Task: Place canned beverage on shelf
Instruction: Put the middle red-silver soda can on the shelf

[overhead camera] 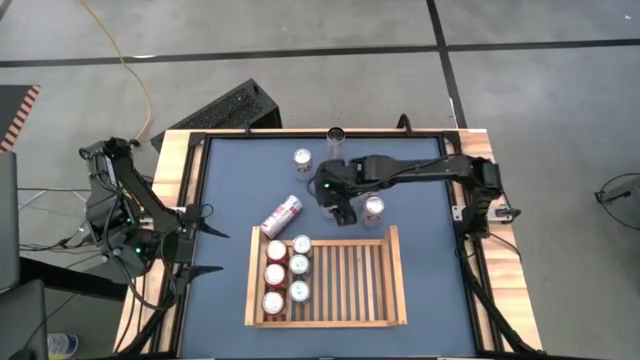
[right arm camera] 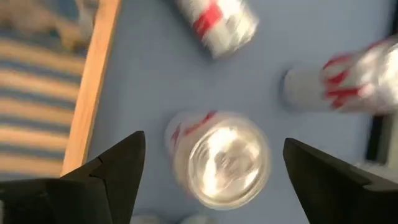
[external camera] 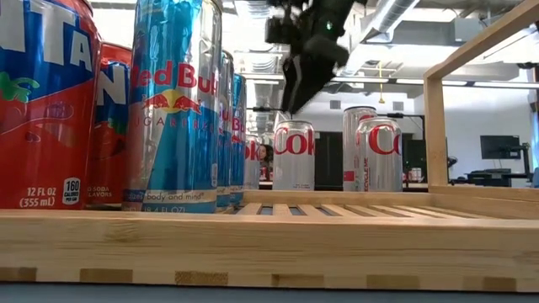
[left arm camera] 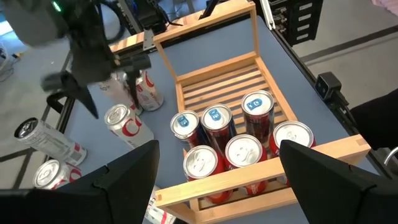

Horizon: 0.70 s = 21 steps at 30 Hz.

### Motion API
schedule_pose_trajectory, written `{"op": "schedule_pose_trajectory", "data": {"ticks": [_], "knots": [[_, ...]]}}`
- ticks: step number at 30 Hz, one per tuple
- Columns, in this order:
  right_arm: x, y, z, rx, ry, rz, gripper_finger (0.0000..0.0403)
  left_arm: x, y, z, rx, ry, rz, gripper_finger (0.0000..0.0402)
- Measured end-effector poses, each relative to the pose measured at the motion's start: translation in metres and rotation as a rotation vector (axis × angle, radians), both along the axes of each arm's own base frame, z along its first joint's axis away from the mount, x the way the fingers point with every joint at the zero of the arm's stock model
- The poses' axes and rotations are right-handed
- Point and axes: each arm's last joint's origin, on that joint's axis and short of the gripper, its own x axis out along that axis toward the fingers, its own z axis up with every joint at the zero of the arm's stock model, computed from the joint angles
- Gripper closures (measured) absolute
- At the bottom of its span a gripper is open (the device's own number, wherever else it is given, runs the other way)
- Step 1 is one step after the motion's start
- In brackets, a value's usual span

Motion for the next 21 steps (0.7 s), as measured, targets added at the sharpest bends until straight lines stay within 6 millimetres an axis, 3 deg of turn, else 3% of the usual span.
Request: {"op": "schedule_pose_trajectory", "data": {"ticks": [6, 17, 21], "knots": [[0.011, -0.002, -0.023, -0.053, 0.113, 0.006, 0.0038, 0.0, 0.0, 0.0, 0.002, 0.0, 0.001, 0.0081], [0.022, -0.007, -0.036, -0.053, 0.222, -0.001, 0.004, 0.0, 0.0, 0.0, 0.002, 0.001, 0.001, 0.0081], [0.024, -0.006, -0.039, -0.049, 0.228, -0.004, 0.0062, 0.0, 0.0, 0.0, 0.003, 0.001, 0.001, 0.0081]]}}
